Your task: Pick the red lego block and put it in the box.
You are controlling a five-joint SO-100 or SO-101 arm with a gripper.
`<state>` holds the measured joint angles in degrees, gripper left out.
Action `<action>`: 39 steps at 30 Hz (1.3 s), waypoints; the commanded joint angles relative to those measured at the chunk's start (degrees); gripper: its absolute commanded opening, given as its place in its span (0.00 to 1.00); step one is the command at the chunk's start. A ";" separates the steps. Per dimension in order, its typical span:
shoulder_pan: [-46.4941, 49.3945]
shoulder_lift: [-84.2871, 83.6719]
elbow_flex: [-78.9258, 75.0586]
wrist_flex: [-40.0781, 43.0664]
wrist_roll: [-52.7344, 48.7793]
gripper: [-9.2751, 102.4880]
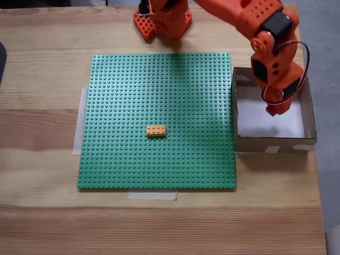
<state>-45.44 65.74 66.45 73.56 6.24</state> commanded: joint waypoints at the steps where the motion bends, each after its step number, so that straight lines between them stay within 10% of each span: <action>1: 0.18 -0.88 -1.85 -0.53 -0.44 0.08; 39: -0.97 -7.21 -3.43 -2.55 -1.32 0.08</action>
<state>-46.41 58.18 65.30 70.58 4.66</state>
